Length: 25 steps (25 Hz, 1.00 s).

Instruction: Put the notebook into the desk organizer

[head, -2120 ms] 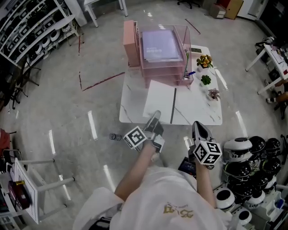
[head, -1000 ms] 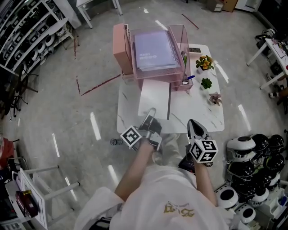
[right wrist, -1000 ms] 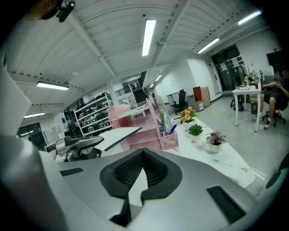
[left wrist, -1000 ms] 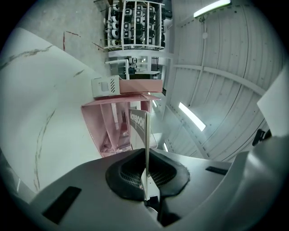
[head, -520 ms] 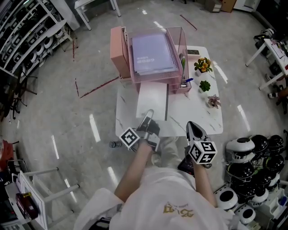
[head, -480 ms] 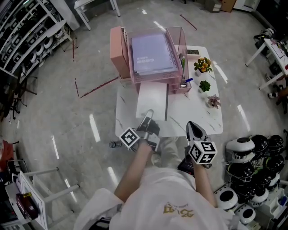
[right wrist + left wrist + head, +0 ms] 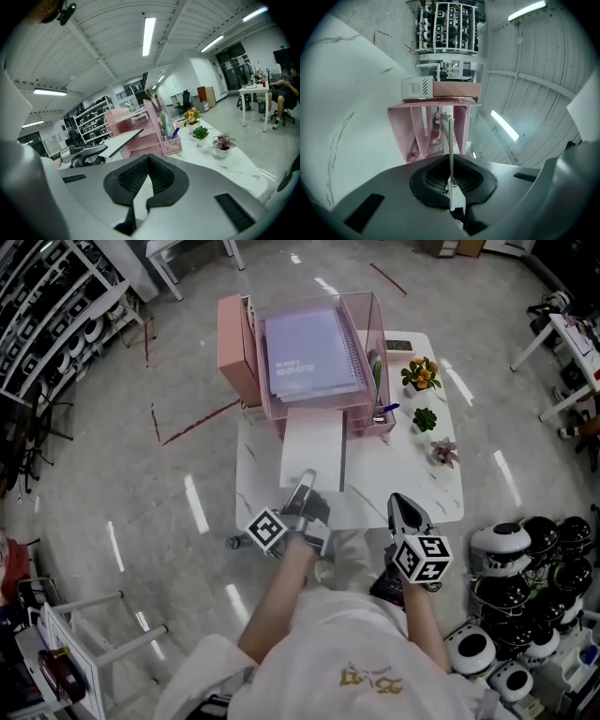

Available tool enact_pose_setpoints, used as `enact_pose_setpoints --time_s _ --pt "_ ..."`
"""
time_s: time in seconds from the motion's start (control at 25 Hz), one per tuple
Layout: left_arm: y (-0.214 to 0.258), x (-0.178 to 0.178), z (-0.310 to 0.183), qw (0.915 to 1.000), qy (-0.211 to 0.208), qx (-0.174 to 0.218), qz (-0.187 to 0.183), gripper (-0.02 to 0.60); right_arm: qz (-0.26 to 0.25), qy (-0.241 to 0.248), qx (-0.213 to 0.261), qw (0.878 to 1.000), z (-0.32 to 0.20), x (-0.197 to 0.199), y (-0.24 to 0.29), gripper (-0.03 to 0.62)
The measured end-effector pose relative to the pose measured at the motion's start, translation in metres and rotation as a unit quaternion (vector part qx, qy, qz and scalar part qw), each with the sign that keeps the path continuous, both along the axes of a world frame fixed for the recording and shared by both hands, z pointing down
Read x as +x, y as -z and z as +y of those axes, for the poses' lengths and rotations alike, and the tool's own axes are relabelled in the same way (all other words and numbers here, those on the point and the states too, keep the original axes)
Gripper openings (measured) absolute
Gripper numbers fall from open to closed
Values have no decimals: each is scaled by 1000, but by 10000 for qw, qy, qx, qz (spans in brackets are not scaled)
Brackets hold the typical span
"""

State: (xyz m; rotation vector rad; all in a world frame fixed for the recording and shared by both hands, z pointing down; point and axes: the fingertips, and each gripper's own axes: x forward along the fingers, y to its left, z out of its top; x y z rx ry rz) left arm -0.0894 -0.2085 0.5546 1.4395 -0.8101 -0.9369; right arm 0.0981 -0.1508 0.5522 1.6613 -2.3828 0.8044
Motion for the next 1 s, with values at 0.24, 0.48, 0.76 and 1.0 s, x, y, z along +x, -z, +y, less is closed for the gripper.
enact_pose_setpoints --time_s 0.24,0.48,0.76,1.0 --pt "-11 3 -13 9999 -21 -131 -2 28 8 -48 -51 10000 -14 5 -3 9" --pt "-15 3 -29 9998 46 -178 45 26 56 -31 -90 9999 -30 6 -6 9" --pt "-18 6 -46 9995 127 -242 151 28 94 -18 -178 9998 -45 10 -11 9" --pt "-20 8 -60 9993 227 -261 155 28 133 -54 -229 9996 -55 20 -15 9"
